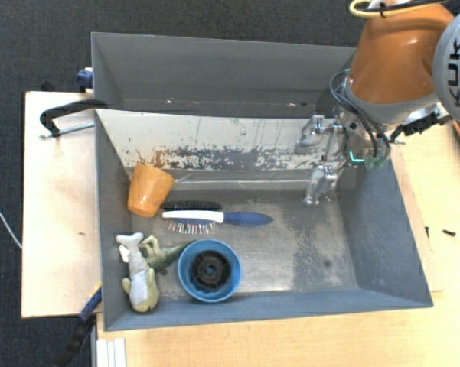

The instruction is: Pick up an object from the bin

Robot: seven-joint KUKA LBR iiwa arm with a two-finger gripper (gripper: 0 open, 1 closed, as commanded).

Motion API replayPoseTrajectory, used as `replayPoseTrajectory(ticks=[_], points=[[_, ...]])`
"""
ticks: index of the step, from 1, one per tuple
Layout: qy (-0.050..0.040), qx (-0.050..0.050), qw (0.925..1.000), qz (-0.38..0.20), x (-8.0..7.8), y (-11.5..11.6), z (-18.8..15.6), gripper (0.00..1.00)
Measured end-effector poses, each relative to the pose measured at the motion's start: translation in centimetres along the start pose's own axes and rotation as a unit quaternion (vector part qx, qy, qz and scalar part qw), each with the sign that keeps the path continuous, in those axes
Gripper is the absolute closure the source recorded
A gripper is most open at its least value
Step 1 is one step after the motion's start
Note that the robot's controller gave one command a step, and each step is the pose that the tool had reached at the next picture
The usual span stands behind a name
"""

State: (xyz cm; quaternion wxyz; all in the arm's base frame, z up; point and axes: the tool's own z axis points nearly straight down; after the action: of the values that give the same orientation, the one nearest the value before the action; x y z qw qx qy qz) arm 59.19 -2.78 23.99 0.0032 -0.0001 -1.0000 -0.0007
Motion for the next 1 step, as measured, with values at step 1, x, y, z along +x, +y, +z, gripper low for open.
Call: replayPoseTrajectory(ticks=[1], points=[[0.0006,-0.001,0.9975,0.071,1.21,7.70,9.05,0.00]])
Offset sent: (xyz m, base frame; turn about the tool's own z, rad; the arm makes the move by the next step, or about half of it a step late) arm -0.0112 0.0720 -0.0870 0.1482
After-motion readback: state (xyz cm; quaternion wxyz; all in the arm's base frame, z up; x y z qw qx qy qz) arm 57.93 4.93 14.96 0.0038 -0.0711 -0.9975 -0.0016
